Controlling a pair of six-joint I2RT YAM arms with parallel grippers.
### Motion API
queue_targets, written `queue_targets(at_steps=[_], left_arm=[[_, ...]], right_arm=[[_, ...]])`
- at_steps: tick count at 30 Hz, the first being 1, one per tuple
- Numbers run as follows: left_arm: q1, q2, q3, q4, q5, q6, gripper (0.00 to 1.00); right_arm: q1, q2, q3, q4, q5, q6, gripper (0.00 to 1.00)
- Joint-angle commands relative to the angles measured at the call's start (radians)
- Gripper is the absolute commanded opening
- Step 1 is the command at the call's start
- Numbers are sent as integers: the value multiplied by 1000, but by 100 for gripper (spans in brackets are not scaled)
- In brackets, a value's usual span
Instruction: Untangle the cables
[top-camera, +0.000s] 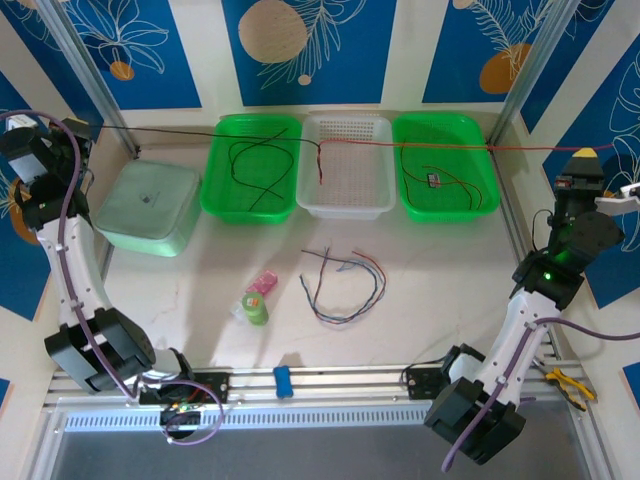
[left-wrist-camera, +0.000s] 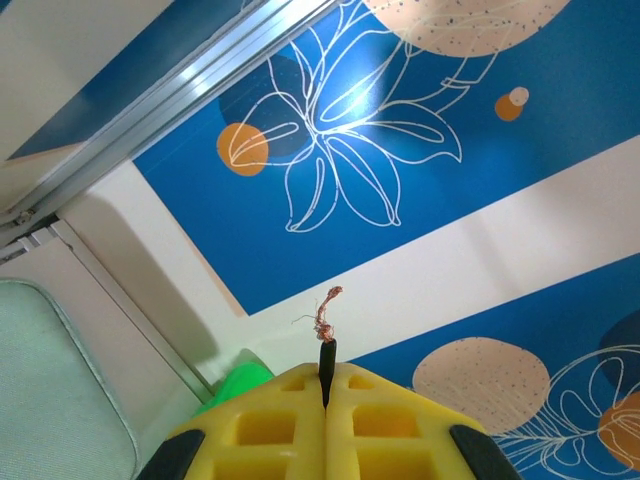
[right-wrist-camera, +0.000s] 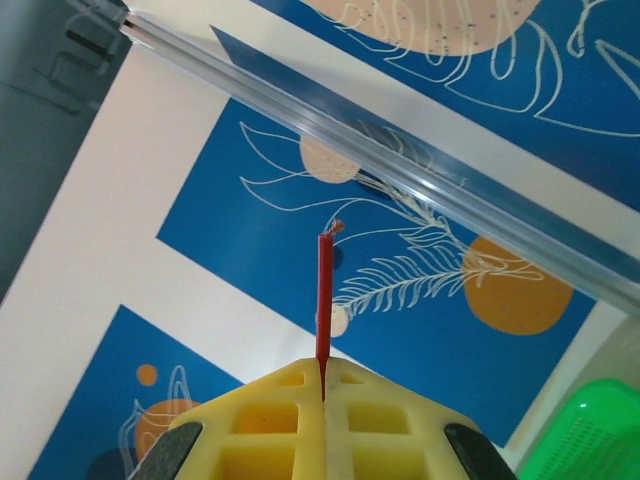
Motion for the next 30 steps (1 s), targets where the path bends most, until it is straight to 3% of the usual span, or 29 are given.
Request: queue_targets(at_steps=[1, 5, 14, 22, 30], left_arm=[[32, 12, 27, 29, -29, 19, 0], [32, 18, 38, 16, -11, 18, 0], [21, 4, 37, 33, 3, -12, 0], [11, -29, 5, 16, 17, 11, 0], [12, -41, -19, -3, 21, 20, 0]], right_arm=[[-11, 1, 44, -35, 58, -100, 0], [-8, -10, 41, -69, 85, -163, 0], [68, -26, 140, -185, 76, -472, 0], [232, 0, 320, -255, 99, -743, 0], [212, 66, 559, -292, 102, -870, 0]])
